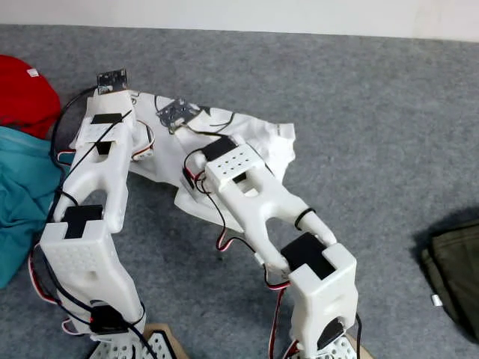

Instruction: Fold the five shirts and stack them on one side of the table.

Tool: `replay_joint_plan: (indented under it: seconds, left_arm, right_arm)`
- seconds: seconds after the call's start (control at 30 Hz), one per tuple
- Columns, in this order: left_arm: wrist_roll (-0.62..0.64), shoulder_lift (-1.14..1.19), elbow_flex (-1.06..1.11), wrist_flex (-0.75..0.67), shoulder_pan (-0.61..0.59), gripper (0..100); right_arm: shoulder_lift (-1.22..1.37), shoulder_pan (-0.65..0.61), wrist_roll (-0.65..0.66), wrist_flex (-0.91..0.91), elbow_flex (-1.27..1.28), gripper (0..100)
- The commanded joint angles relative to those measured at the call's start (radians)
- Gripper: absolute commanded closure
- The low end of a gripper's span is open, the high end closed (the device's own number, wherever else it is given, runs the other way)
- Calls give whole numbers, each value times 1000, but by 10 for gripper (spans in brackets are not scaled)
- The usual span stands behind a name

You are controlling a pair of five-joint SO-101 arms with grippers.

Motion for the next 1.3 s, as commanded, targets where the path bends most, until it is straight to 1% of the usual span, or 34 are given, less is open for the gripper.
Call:
replay_joint_plan:
  seconds: [0.0, 0.13, 0.3, 0.37, 0.5, 0.7, 0.77, 0.87, 0.9, 0.97, 1.13, 1.2, 1.27]
  left_arm:
    - [5, -51, -4, -12, 18, 993]
    - [5, -51, -4, -12, 18, 993]
    - [5, -51, -4, -12, 18, 993]
    - [5, -51, -4, -12, 18, 993]
    - [5, -51, -2, -20, 18, 993]
    - [5, -51, 1, -35, 16, 993]
    - [5, -51, 1, -37, 16, 993]
    - [5, -51, 1, -37, 16, 993]
    - [5, -51, 1, -37, 16, 993]
    - [5, -51, 1, -37, 16, 993]
    - [5, -51, 1, -37, 16, 993]
    - [5, -50, 1, -37, 16, 993]
    - [5, -50, 1, -37, 16, 993]
  right_arm:
    - [-25, -30, -12, -16, -2, 827]
    - [-25, -68, -12, 25, -10, 845]
    - [-27, -110, -12, 82, -13, 964]
    - [-48, -124, -12, 97, -12, 995]
    - [-154, -147, -12, 116, 18, 991]
    - [-309, -214, -12, 97, 196, 987]
    - [-349, -208, -12, 64, 266, 985]
    - [-407, -154, -9, -15, 346, 985]
    - [-418, -131, -8, -28, 360, 978]
    - [-435, -90, -6, -48, 363, 927]
    - [-443, 16, -3, -77, 363, 698]
    - [-447, 67, 61, -77, 361, 659]
    - [-446, 133, 117, -85, 343, 657]
